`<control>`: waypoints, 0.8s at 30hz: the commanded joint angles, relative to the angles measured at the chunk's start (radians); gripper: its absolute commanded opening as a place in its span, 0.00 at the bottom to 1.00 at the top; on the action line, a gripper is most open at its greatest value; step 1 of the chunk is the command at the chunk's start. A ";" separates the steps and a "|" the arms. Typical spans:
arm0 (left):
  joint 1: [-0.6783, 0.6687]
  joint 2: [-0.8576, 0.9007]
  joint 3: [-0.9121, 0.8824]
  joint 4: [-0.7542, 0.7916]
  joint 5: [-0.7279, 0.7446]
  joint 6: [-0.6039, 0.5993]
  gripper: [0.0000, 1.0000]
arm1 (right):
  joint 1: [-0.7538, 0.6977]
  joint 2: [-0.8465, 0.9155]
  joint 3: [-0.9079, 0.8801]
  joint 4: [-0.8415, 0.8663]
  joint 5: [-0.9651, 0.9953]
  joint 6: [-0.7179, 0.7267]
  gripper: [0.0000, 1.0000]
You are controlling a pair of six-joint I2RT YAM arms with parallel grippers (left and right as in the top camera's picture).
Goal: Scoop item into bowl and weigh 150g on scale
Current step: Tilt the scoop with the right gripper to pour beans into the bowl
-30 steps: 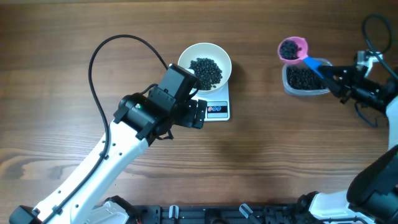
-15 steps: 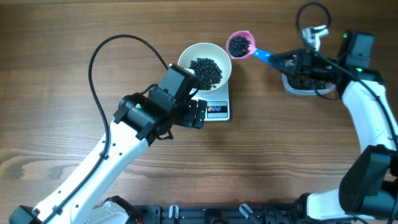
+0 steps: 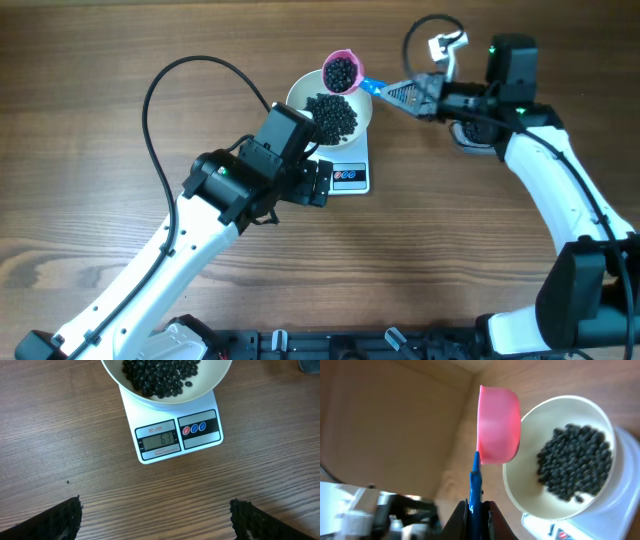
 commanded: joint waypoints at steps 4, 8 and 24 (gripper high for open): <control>-0.005 0.001 0.016 0.000 0.002 -0.009 1.00 | 0.122 0.013 0.005 0.003 0.385 -0.300 0.04; -0.005 0.001 0.016 0.000 0.002 -0.009 1.00 | 0.174 0.013 0.005 0.002 0.497 -0.416 0.04; -0.005 0.001 0.016 0.000 0.002 -0.009 1.00 | 0.190 0.013 0.005 -0.089 0.559 -0.579 0.04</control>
